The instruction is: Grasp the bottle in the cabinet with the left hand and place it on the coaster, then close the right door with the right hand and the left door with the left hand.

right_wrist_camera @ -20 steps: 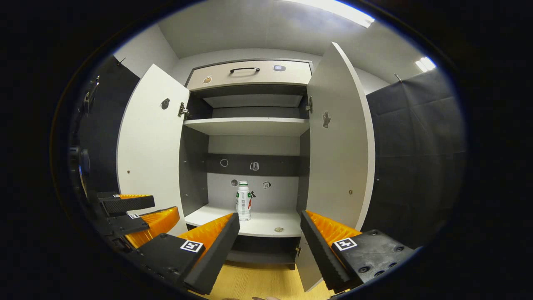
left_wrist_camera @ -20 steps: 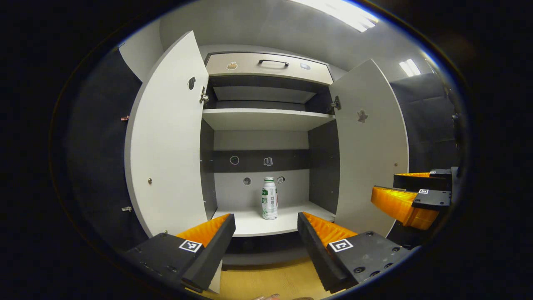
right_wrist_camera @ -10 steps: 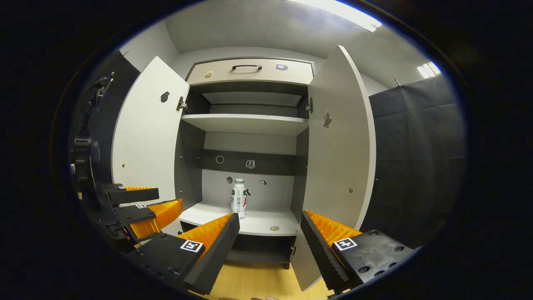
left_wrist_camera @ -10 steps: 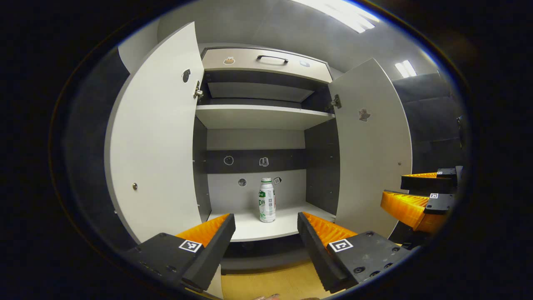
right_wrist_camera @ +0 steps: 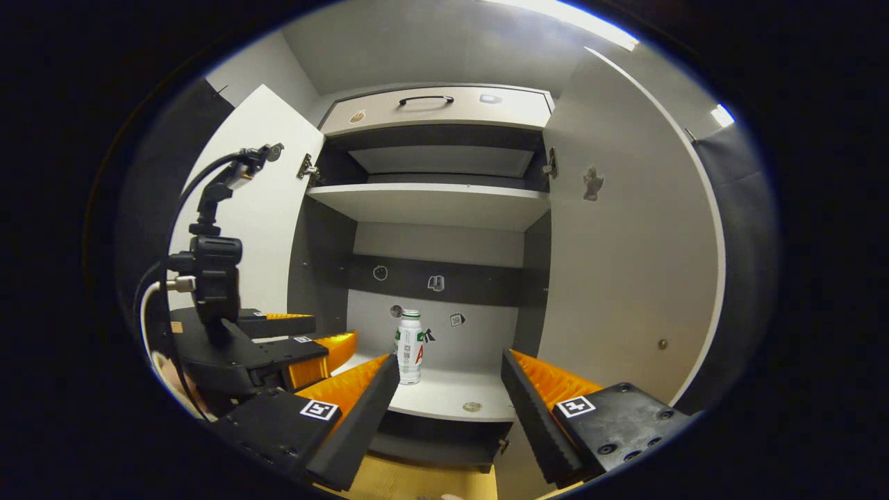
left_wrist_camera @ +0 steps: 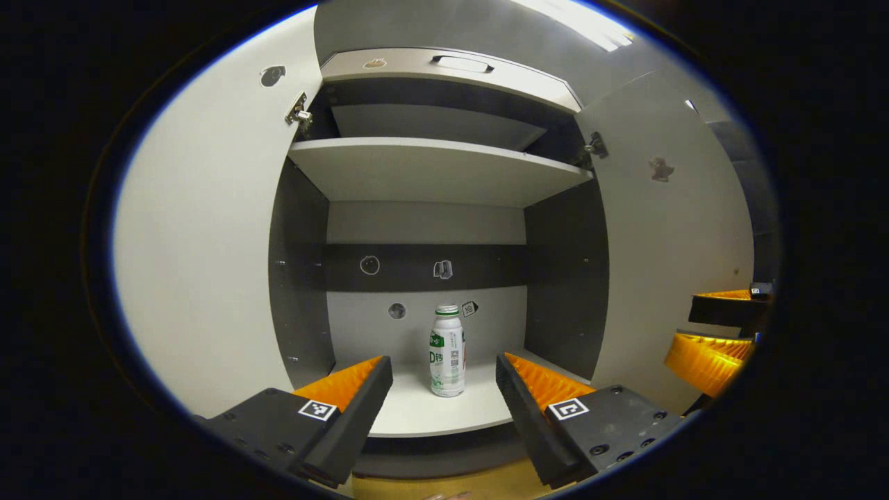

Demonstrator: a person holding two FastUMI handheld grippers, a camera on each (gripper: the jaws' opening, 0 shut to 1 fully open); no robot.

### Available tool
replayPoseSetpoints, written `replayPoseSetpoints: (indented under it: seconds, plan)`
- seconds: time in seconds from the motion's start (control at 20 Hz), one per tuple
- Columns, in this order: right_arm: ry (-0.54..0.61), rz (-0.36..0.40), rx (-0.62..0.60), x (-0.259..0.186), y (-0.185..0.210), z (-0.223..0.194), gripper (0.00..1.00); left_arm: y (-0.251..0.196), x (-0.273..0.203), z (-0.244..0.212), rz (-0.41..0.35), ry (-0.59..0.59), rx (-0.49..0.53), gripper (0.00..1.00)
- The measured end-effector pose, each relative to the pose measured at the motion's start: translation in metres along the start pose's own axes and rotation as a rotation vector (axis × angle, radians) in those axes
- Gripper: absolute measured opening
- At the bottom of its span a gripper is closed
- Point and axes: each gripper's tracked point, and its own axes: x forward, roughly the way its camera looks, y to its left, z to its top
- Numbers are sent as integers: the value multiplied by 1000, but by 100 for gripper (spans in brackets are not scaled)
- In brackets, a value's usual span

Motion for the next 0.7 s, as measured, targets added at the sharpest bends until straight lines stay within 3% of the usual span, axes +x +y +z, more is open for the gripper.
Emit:
replayPoseSetpoints:
  seconds: [0.35,0.7]
  plan:
    - [43,99,-42,37,2,-34,98,-4,49,-27,-10,55,-17,95]
    - [74,187,-73,62,16,-64,98,-7,87,-43,-31,82,35,95]
